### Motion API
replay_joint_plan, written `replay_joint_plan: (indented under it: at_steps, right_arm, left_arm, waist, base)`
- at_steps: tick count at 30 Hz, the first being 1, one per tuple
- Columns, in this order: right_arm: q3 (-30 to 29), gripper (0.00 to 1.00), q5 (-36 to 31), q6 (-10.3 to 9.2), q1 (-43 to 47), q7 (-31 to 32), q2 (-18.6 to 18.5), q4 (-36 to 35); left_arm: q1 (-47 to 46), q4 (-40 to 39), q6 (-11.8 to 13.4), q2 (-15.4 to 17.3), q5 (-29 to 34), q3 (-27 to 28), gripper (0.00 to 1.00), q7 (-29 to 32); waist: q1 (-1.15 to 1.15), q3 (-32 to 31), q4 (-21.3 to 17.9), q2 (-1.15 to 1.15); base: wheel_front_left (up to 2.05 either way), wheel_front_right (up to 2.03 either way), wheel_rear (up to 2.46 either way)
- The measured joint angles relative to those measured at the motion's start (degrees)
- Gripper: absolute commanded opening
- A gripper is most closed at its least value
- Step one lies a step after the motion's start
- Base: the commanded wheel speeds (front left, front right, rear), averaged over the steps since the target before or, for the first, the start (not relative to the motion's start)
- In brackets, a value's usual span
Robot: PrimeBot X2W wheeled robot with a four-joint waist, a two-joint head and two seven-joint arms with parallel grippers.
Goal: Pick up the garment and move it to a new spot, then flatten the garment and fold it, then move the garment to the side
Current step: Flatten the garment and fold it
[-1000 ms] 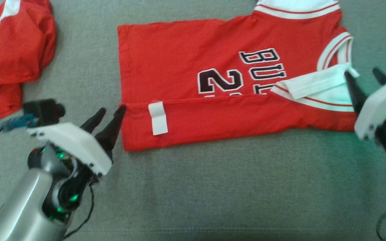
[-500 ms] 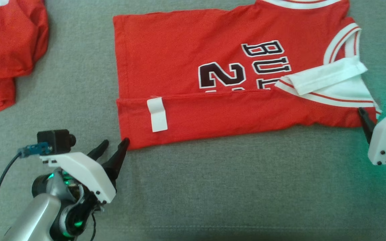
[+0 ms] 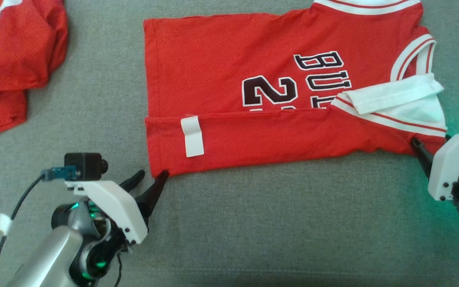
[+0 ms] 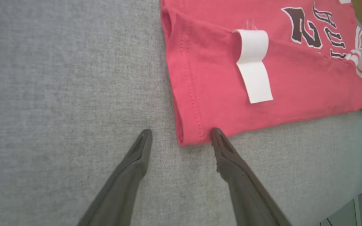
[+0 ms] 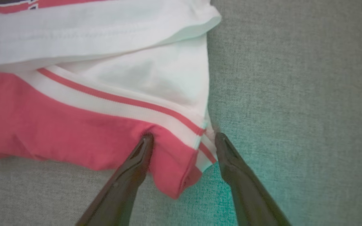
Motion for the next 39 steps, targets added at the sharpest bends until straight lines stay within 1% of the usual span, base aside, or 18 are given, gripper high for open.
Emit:
replay_joint_plan:
  at_steps: [10,11,12,14,16,19,21,24,26,29,33,34,35,36,39]
  right_arm:
    - [0.29,1.0,0.81,0.0,0.07,0.29,-0.01,-0.98]
    - [0.46,0.61,1.1,0.0,0.07,0.43,-0.02,-0.98]
    - [0.7,0.0,1.49,0.0,0.07,0.6,-0.02,-0.96]
    - [1.42,0.0,2.74,0.0,0.08,0.83,-0.05,-0.93]
    - [1.68,0.0,3.69,0.0,0.19,1.38,-0.04,-0.82]
    - [0.21,0.0,5.04,0.0,1.12,2.33,-0.45,-0.71]
    - [-1.63,0.0,6.25,0.0,1.7,3.54,-1.42,-1.05]
    - [-3.53,0.0,8.87,0.01,2.73,6.99,-3.49,-3.99]
    - [-4.48,0.0,11.14,0.01,4.43,10.31,-4.71,-6.87]
    - [-5.46,0.0,13.66,0.01,10.08,15.07,-6.77,-11.43]
    - [-6.14,0.0,14.6,0.01,15.61,17.03,-6.95,-13.77]
    - [-6.13,0.21,14.59,0.01,16.69,17.25,-6.87,-13.94]
    - [-6.04,0.91,14.51,0.01,17.33,17.24,-6.73,-13.97]
    - [-5.75,1.0,14.32,0.01,17.56,17.2,-6.71,-13.99]
    - [-5.95,1.0,12.87,0.01,17.61,15.3,-6.67,-14.15]
  left_arm:
    - [-4.07,2.04,0.01,0.01,1.86,-0.99,1.0,0.7]
    - [-4.44,2.12,-0.07,0.1,1.87,-1.19,0.72,1.18]
    - [-4.67,2.21,-0.63,0.16,1.86,-1.36,0.0,1.56]
    - [-5.26,2.46,-1.89,0.73,1.85,-2.52,0.0,3.01]
    - [-5.16,2.45,-2.05,0.65,1.85,-2.93,0.0,3.38]
    - [-4.71,2.32,-2.55,1.19,1.76,-2.99,0.0,3.8]
    - [-3.65,1.38,-2.98,2.42,0.89,-2.76,0.0,4.38]
    - [-1.72,-2.01,-3.54,5.17,-0.63,-2.25,0.0,5.98]
    - [-0.44,-4.89,-3.54,6.84,-1.22,-2.2,0.0,6.94]
    - [2.65,-8.89,-3.34,8.91,-2.01,-2.07,0.0,7.64]
    - [7.01,-10.99,-2.09,9.21,-2.42,-2.33,0.0,7.64]
    - [8.09,-10.98,-1.78,9.11,-2.74,-2.47,0.13,7.62]
    - [8.95,-10.94,-1.35,9.05,-2.81,-2.58,0.49,7.57]
    - [9.45,-10.76,-1.2,8.91,-2.76,-2.74,1.0,7.45]
    - [9.62,-10.2,-0.57,8.06,-2.6,-2.82,1.0,6.37]
  waist:
    - [0.0,1.33,-1.42,0.0]
    - [0.0,1.37,-1.5,0.0]
    - [0.0,1.32,-1.54,0.0]
    - [0.0,1.03,-1.6,0.0]
    - [0.0,0.49,-1.57,0.0]
    - [0.0,-0.71,-1.4,0.0]
    - [0.0,-1.64,-1.25,0.0]
    - [0.0,-3.06,-0.99,0.0]
    - [0.0,-3.95,-0.81,0.0]
    - [0.0,-4.91,-0.77,0.0]
    - [0.0,-5.03,-1.06,0.0]
    - [0.0,-4.95,-1.13,0.0]
    - [0.0,-4.82,-1.2,0.0]
    - [0.0,-4.66,-1.26,0.0]
    - [0.0,-4.25,-1.29,0.0]
  base:
    - [0.0,0.0,0.0]
    - [0.0,0.0,0.0]
    - [0.0,0.0,0.0]
    - [0.0,0.0,0.0]
    - [0.0,0.0,0.0]
    - [0.0,0.0,0.0]
    - [0.0,0.0,0.0]
    - [0.0,0.0,0.0]
    - [0.0,0.0,0.0]
    - [0.0,0.0,0.0]
    - [0.0,0.0,0.0]
    - [0.0,0.0,0.0]
    - [0.0,0.0,0.0]
    - [0.0,0.0,0.0]
    - [0.0,0.0,0.0]
